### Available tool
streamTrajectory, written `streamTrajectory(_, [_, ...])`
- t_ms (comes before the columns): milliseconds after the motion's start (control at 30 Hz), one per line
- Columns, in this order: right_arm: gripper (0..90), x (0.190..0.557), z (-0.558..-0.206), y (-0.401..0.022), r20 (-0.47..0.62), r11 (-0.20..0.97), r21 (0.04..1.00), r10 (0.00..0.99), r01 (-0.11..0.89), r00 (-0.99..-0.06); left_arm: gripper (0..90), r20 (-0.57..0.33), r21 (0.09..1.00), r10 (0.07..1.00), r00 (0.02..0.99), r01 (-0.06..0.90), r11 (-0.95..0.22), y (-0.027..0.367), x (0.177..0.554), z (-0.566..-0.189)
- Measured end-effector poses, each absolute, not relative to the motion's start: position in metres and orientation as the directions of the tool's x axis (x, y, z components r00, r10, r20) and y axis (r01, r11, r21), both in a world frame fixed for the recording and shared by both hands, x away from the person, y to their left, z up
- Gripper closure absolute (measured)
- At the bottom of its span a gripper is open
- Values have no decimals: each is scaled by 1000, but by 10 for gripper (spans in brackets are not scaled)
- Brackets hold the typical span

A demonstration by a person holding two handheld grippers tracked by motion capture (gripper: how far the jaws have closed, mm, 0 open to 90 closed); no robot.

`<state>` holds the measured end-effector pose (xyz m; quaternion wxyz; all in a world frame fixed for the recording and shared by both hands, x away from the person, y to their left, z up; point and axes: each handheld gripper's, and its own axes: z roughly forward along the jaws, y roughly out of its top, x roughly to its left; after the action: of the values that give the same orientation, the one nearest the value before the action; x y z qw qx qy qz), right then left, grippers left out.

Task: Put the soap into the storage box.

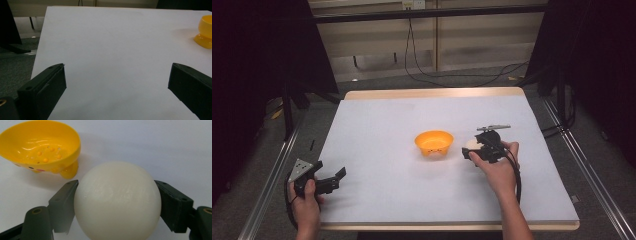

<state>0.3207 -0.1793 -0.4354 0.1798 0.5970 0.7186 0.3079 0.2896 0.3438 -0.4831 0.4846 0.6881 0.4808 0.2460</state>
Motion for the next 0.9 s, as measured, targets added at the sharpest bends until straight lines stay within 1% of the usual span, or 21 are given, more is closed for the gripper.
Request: streamTrajectory(900, [238,334,-420,-152,105,128,667,959,734,-262,14,-129,903,900,415,424,-66,343,289,-483])
